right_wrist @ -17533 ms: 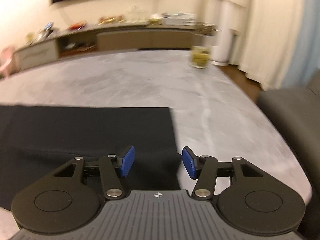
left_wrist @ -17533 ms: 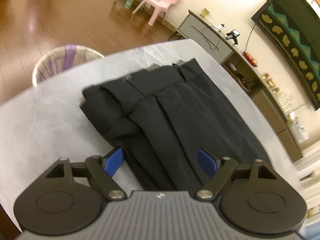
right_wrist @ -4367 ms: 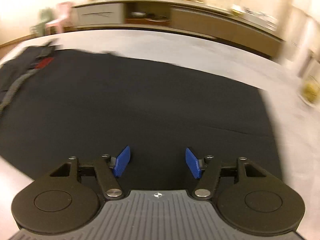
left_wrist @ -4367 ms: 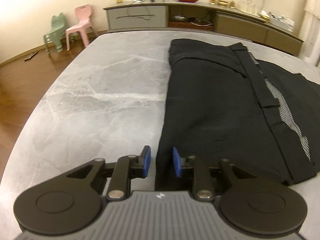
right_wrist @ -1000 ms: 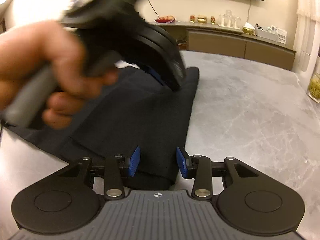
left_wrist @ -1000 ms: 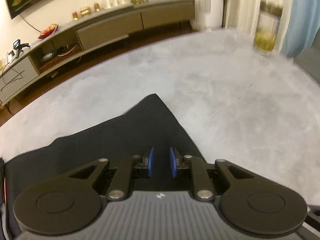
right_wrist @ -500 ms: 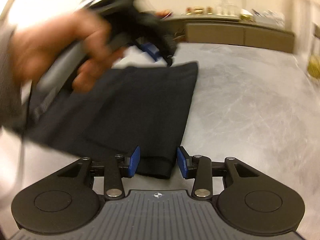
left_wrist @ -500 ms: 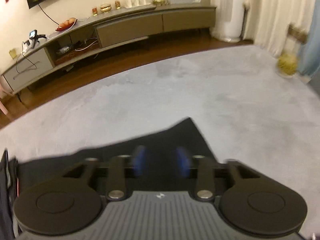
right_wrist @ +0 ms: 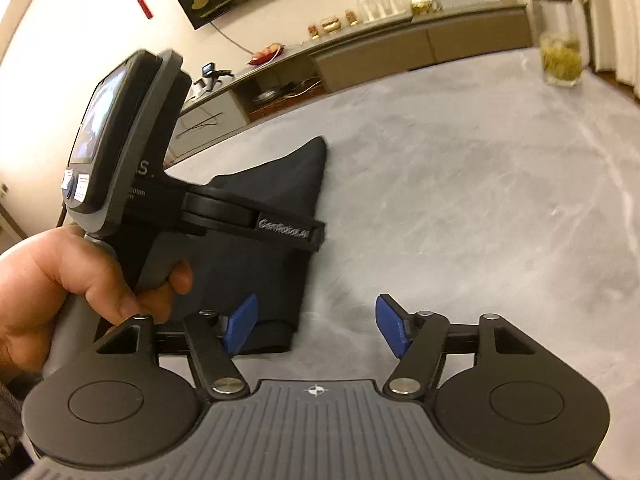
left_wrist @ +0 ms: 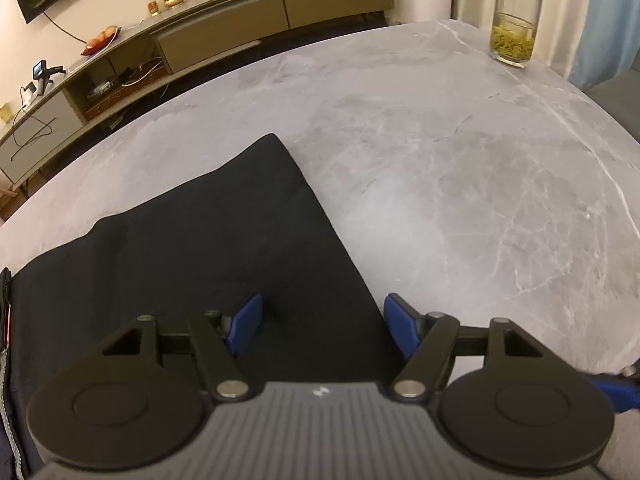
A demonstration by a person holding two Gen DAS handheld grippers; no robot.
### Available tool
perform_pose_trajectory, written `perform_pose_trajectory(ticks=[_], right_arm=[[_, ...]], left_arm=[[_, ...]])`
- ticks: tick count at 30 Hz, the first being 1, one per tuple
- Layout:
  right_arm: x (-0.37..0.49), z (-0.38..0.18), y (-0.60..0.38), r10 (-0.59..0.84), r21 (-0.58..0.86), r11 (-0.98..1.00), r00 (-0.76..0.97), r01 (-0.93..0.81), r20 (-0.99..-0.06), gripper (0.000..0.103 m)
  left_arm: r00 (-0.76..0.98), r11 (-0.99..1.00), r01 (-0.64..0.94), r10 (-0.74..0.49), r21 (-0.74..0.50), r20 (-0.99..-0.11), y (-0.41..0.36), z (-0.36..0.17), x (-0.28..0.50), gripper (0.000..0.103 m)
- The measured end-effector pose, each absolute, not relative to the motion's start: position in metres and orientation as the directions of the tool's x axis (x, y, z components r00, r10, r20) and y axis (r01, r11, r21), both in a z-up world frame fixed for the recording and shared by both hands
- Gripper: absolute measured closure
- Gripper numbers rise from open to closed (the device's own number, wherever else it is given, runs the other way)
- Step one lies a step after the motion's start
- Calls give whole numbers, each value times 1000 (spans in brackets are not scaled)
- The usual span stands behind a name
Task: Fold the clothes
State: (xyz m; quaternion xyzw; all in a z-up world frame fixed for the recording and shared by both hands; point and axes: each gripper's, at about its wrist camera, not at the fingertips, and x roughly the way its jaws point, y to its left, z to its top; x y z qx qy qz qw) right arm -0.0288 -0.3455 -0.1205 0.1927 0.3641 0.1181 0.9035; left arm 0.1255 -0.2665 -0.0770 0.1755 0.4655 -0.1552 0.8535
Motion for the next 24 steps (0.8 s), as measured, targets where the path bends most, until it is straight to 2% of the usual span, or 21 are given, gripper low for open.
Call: perform_pose_trajectory(ticks=[2,5,6,8,10,11,13,17,19,20,21,24], right_arm=[[-20,-123,-334,359,425,901,703,-89,-614,30],[-10,-131,-317,313,361,929,709,-88,-632,35],[-8,-134,-312,305,338,936,703,-98,-642,44],[-10,-135,-303,278,282,953,707,-116,-650,52],[-13,-136,-294,273,241,959,702,-148,-657,78],[-15,-136,-291,266,217,963,704,-161,-659,84],[-19,-137,-285,252,168,968,714,-188,-653,91],[-28,-130,-269,229,60,967,750,-246,-620,95],[-32,-125,-262,226,22,963,763,-268,-606,95],[-33,-124,-258,228,10,961,768,-277,-598,95],[-34,-122,-256,233,4,958,772,-286,-591,95],[-35,-118,-252,241,7,957,783,-290,-573,94]], left_arm=[[517,892,423,-93,160,-851,-267,-77,129,34],[508,896,418,-94,149,-857,-266,-79,136,31],[504,896,419,-96,146,-858,-265,-78,136,31],[501,894,424,-97,146,-860,-266,-78,137,31],[500,889,433,-99,150,-861,-267,-78,138,30],[500,887,436,-100,150,-861,-267,-78,139,30],[501,883,444,-100,155,-860,-268,-78,140,29],[504,872,459,-100,168,-858,-268,-78,143,30],[509,866,471,-109,170,-854,-267,-77,143,51],[510,861,479,-115,170,-852,-266,-76,144,65],[511,857,487,-121,171,-851,-266,-76,144,73],[516,849,502,-141,165,-845,-261,-74,143,84]])
